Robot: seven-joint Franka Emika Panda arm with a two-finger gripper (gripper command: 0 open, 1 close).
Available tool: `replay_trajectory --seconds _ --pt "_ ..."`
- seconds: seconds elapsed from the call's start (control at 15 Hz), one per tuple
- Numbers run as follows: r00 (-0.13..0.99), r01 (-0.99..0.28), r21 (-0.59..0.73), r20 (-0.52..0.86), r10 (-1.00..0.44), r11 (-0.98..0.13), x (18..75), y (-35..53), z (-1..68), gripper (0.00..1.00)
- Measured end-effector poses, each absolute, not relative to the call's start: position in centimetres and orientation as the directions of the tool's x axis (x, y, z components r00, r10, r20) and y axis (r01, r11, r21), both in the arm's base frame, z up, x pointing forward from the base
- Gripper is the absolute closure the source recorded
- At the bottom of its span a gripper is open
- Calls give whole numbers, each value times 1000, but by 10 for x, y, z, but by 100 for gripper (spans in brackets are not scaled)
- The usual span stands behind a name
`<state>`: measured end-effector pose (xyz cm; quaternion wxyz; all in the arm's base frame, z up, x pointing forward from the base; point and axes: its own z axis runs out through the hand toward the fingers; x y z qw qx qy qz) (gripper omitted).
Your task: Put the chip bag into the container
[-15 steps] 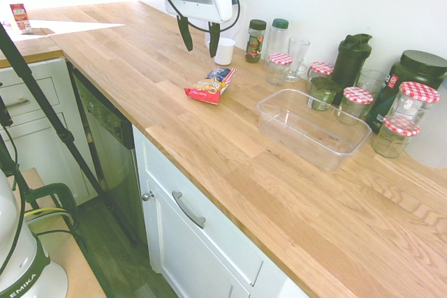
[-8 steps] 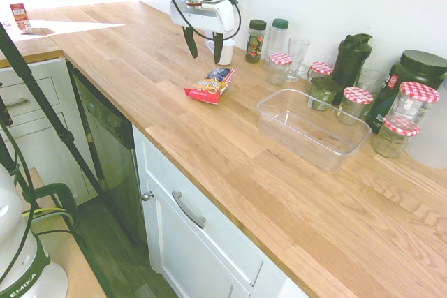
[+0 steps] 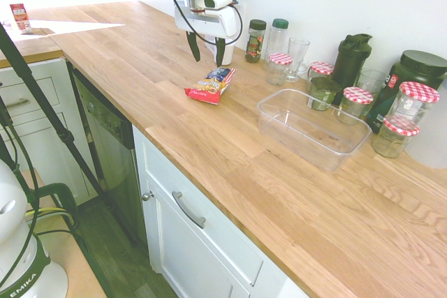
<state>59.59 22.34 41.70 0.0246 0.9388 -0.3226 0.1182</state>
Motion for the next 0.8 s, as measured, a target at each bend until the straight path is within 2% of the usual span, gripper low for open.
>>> replay_trajectory --seconds 0.47,0.53,0.8 --pt "749 -634 -11 240 -618 -773 613 209 400 0" --pt "749 -635 -6 237 -618 -772 614 209 397 100" --pt "749 -637 0 234 -620 -771 617 207 390 100"
